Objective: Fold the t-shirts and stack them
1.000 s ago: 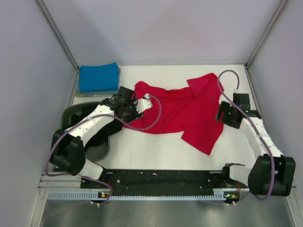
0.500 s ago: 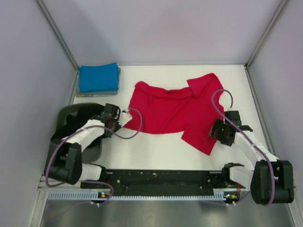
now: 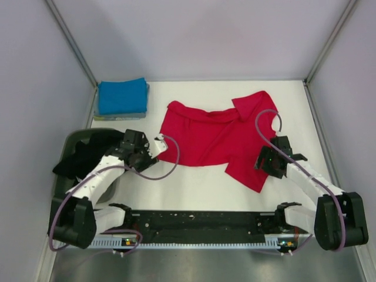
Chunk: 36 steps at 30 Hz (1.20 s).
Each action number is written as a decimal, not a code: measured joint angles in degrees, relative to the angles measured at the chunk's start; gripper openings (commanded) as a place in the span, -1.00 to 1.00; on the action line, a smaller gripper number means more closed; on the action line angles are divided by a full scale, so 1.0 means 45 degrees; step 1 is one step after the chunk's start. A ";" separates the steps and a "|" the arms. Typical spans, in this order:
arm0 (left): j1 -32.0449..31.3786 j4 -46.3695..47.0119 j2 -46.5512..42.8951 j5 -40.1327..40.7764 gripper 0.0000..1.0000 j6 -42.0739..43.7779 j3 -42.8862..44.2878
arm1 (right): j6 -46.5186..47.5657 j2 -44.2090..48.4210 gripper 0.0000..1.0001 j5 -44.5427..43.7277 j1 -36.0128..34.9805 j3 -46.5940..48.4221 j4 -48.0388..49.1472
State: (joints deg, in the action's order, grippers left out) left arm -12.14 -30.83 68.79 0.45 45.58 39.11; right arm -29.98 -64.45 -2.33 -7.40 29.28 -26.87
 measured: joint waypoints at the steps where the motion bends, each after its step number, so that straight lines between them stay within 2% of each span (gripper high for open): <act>1: -0.0476 -0.0005 -0.0321 -0.0471 0.47 0.0180 0.0058 | -0.0068 -0.0117 0.33 -0.0160 -0.0151 0.0034 0.0092; 3: -0.1336 0.0180 -0.0437 -0.1010 0.54 0.0486 0.0194 | -0.0126 -0.0432 0.09 -0.0330 -0.0355 0.0185 0.0248; 5: -0.1821 0.0568 0.0092 -0.1054 0.56 0.0840 0.0238 | -0.0175 -0.0913 -0.40 -0.0389 -0.0423 0.0374 0.0457; 8: -0.2045 0.1180 0.1729 -0.0665 0.57 0.1486 0.0253 | -0.0262 -0.1481 -0.98 -0.0345 -0.0432 0.0646 0.0792; 15: -0.2322 0.2579 0.3546 0.0248 0.56 0.2531 0.1001 | -0.0223 -0.1263 -1.00 -0.0345 -0.0442 0.0661 0.0423; 19: -0.2555 0.3293 0.3886 0.0612 0.42 0.2778 0.1083 | 0.0049 -0.0223 -1.00 -0.0359 -0.0427 0.0840 -0.0442; 21: -0.2652 0.3521 0.4012 0.0627 0.16 0.2905 0.1103 | 0.0175 0.0359 -1.00 -0.0316 -0.0393 0.1195 -0.0816; 24: -0.2773 0.3521 0.4172 0.0393 -0.39 0.2943 0.1098 | 0.0374 0.1010 -1.00 -0.0214 -0.0248 0.1962 -0.1268; 26: -0.2900 0.3497 0.4289 0.0214 -1.00 0.2905 0.1069 | 0.0525 0.1345 -1.00 -0.0151 -0.0117 0.2569 -0.1549; 32: -0.3011 0.3351 0.4401 0.0447 -1.00 0.2069 0.1093 | 0.0957 0.2040 -1.00 0.0053 0.0267 0.4274 -0.2458; 36: -0.2977 0.1506 0.3512 0.0631 -1.00 0.0539 0.1938 | 0.1277 0.2492 -1.00 0.0238 0.0277 0.5790 -0.3390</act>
State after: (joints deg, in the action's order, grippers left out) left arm -25.54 -24.05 84.60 3.29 48.01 47.83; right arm -24.23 -53.23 -1.26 -6.15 55.33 -42.13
